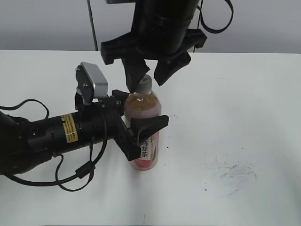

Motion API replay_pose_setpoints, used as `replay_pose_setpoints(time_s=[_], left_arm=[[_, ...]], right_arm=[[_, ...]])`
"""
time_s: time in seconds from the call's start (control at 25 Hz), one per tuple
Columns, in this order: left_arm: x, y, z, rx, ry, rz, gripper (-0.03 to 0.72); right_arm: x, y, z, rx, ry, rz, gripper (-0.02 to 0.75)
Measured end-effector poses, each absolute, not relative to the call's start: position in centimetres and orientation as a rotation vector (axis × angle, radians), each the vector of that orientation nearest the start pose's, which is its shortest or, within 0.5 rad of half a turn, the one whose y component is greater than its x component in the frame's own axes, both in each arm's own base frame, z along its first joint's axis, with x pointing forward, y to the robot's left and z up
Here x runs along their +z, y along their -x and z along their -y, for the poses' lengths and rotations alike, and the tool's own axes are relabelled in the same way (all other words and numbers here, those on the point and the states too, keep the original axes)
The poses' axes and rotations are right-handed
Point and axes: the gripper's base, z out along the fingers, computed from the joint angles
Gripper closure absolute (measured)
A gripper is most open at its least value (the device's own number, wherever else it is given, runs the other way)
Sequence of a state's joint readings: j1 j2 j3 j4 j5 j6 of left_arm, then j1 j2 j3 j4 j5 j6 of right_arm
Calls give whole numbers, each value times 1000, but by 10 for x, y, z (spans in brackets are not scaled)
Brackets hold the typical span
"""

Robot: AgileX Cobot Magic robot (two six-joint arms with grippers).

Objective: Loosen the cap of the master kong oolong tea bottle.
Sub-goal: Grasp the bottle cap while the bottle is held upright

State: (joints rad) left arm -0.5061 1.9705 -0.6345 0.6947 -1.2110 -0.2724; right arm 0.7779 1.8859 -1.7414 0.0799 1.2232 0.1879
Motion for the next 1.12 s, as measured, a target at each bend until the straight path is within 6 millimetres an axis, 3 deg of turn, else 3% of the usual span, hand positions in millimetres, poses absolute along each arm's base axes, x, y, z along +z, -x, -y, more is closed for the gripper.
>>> replay_pose_setpoints(time_s=[0.68, 0.8, 0.92, 1.12], left_arm=[[127, -252, 202, -907, -910, -1509, 244], [127, -252, 202, -907, -910, -1509, 244], [127, -252, 202, -907, -910, -1509, 244], [127, -252, 202, -907, -910, -1509, 244]], right_arm=[[301, -283, -289, 304, 820, -2780, 309], [301, -284, -289, 305, 820, -2782, 353], [299, -283, -291, 318, 836, -2784, 460], [299, -283, -291, 313, 900, -2760, 460]])
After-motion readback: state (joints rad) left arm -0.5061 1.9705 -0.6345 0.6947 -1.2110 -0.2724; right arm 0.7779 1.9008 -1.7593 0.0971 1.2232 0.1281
